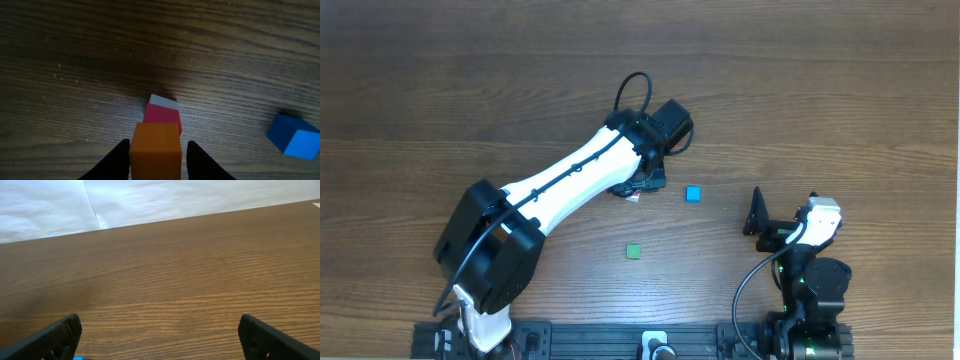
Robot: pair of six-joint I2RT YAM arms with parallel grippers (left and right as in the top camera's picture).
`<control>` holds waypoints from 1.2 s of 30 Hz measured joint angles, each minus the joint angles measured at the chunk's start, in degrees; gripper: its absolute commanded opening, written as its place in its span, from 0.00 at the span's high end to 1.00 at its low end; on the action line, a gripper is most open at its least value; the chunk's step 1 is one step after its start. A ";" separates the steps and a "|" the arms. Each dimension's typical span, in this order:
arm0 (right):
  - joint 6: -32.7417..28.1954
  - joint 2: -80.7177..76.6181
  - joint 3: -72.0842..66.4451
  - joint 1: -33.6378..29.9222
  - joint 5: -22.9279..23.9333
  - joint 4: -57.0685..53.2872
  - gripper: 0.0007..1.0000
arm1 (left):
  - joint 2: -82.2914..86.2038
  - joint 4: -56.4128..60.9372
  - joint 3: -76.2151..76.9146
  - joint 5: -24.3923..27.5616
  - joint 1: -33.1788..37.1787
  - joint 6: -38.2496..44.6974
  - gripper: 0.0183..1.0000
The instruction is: Stack Cubes
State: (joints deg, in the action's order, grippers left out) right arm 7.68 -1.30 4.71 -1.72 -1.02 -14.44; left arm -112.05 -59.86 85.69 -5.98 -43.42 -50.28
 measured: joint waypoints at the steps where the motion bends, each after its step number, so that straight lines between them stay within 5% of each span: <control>1: 0.04 0.00 0.00 0.00 -0.02 0.00 0.01 | 0.00 0.24 0.00 0.00 0.00 0.15 0.49; 6: 0.04 0.00 0.00 0.00 0.00 0.02 0.01 | 0.00 1.49 0.00 0.13 0.00 0.31 0.17; 12: 0.02 0.00 0.00 0.00 0.00 0.02 0.01 | 0.00 3.41 0.00 0.20 1.16 0.04 0.00; 21: 0.02 0.00 0.00 0.00 0.00 0.02 0.01 | 3.43 7.54 -0.20 -0.07 10.56 0.98 0.00; 36: 0.02 0.00 0.00 0.00 -0.02 0.02 0.01 | 37.97 20.37 -13.55 -0.72 32.70 13.35 0.00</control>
State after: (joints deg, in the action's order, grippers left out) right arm 7.70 -1.30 4.71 -1.72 -1.04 -14.41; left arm -74.08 -39.48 72.14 -6.70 -10.72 -36.93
